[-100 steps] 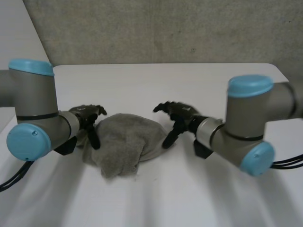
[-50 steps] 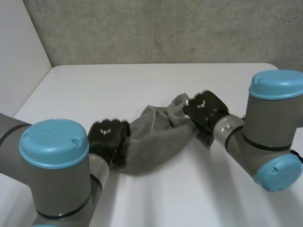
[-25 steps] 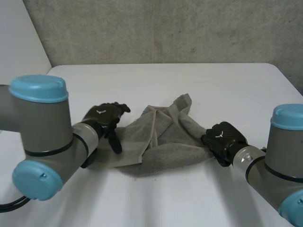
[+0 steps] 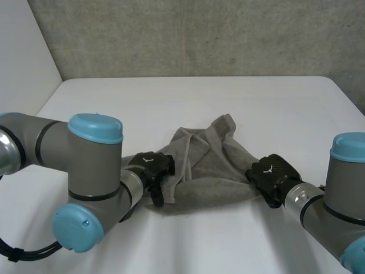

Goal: Fold the towel.

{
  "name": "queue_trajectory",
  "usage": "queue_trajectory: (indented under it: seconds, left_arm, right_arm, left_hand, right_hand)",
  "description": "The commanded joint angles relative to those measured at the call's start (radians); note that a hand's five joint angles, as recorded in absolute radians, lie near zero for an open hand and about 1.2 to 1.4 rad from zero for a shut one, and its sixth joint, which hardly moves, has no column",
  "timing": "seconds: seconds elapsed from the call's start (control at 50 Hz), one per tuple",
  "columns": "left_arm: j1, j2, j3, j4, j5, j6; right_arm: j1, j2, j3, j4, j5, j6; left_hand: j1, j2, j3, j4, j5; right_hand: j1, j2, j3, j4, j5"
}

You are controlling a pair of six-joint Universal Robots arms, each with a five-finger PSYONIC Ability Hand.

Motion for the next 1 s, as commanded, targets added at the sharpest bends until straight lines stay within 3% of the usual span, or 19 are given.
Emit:
queue_trajectory:
  seconds: [0.02, 0.06, 0.12, 0.24, 0.28, 0.32, 0.38, 0.42, 0.44, 0.48, 0.54, 0.58, 0.68, 0.74, 0.84, 0.9, 1.0]
  left_arm:
    - [-0.030, 0.005, -0.003, 0.011, -0.029, 0.013]
    - [-0.033, 0.009, 0.013, 0.016, -0.084, 0.015]
    - [-0.027, 0.026, 0.048, 0.034, -0.129, 0.015]
    - [-0.009, 0.052, 0.169, 0.055, -0.133, 0.020]
    - [0.028, 0.052, 0.310, 0.055, -0.133, 0.032]
    - [0.054, 0.048, 0.395, 0.055, -0.132, 0.044]
    - [0.106, 0.025, 0.584, 0.065, -0.132, 0.076]
    - [0.129, 0.001, 0.690, 0.080, -0.132, 0.087]
    - [0.151, -0.021, 0.786, 0.098, -0.135, 0.092]
    - [0.163, -0.032, 0.859, 0.118, -0.135, 0.092]
    - [0.175, -0.032, 0.927, 0.155, -0.138, 0.089]
    - [0.175, -0.030, 0.921, 0.166, -0.141, 0.090]
    - [0.169, -0.026, 0.830, 0.158, -0.141, 0.087]
    - [0.174, 0.000, 0.688, 0.155, -0.141, 0.081]
    - [0.189, 0.011, 0.366, 0.157, -0.146, 0.078]
    - [0.192, 0.008, 0.290, 0.160, -0.146, 0.070]
    - [0.208, 0.005, 0.055, 0.158, -0.146, 0.038]
  right_arm:
    - [-0.005, 0.006, -0.013, 0.001, -0.002, -0.013]
    - [-0.003, 0.011, -0.021, 0.001, -0.002, -0.019]
    - [0.007, 0.022, -0.051, 0.003, 0.000, -0.054]
    - [0.012, 0.068, -0.224, -0.011, 0.015, -0.157]
    - [0.012, 0.089, -0.308, -0.028, 0.026, -0.160]
    - [0.015, 0.127, -0.488, -0.093, 0.081, -0.159]
    - [0.024, 0.141, -0.587, -0.146, 0.123, -0.157]
    - [0.044, 0.151, -0.736, -0.299, 0.199, -0.146]
    - [0.044, 0.151, -0.737, -0.299, 0.199, -0.146]
    - [0.047, 0.137, -0.792, -0.478, 0.242, -0.128]
    - [0.049, 0.120, -0.791, -0.539, 0.252, -0.117]
    - [0.050, 0.097, -0.772, -0.557, 0.250, -0.117]
    - [0.055, 0.057, -0.636, -0.400, 0.224, -0.128]
    - [0.055, 0.056, -0.611, -0.350, 0.218, -0.134]
    - [0.044, 0.069, -0.495, -0.119, 0.201, -0.146]
    - [0.041, 0.077, -0.462, -0.072, 0.192, -0.146]
    - [0.038, 0.160, -0.354, 0.073, 0.126, -0.151]
  left_hand:
    - [0.600, 0.613, 0.615, 0.613, 0.623]
    - [0.830, 0.844, 0.845, 0.844, 0.854]
    - [0.831, 0.845, 0.846, 0.845, 0.855]
    - [0.831, 0.845, 0.846, 0.845, 0.855]
    - [0.831, 0.845, 0.846, 0.845, 0.855]
    - [0.831, 0.845, 0.846, 0.845, 0.855]
    - [0.831, 0.845, 0.846, 0.845, 0.855]
    - [0.831, 0.845, 0.846, 0.845, 0.855]
    - [0.831, 0.845, 0.846, 0.845, 0.855]
    - [0.831, 0.845, 0.846, 0.845, 0.855]
    - [0.831, 0.845, 0.846, 0.845, 0.855]
    - [0.831, 0.845, 0.846, 0.845, 0.855]
    - [0.831, 0.845, 0.846, 0.845, 0.855]
    - [0.831, 0.845, 0.846, 0.845, 0.855]
    - [0.831, 0.845, 0.846, 0.845, 0.855]
    - [0.831, 0.845, 0.846, 0.845, 0.855]
    - [0.831, 0.845, 0.846, 0.845, 0.855]
  right_hand:
    - [0.419, 0.220, 0.208, 0.204, 0.250]
    - [0.419, 0.220, 0.208, 0.204, 0.250]
    - [0.419, 0.220, 0.208, 0.204, 0.250]
    - [0.419, 0.220, 0.208, 0.204, 0.250]
    - [0.419, 0.220, 0.208, 0.204, 0.250]
    - [0.419, 0.220, 0.208, 0.204, 0.250]
    - [0.419, 0.220, 0.208, 0.204, 0.250]
    - [0.419, 0.220, 0.208, 0.204, 0.250]
    - [0.419, 0.220, 0.208, 0.204, 0.250]
    - [0.419, 0.220, 0.208, 0.204, 0.250]
    - [0.419, 0.220, 0.208, 0.204, 0.250]
    - [0.419, 0.220, 0.208, 0.204, 0.250]
    - [0.419, 0.220, 0.208, 0.204, 0.250]
    - [0.419, 0.220, 0.208, 0.204, 0.250]
    - [0.419, 0.220, 0.208, 0.204, 0.250]
    - [0.419, 0.220, 0.208, 0.204, 0.250]
    - [0.419, 0.220, 0.208, 0.204, 0.250]
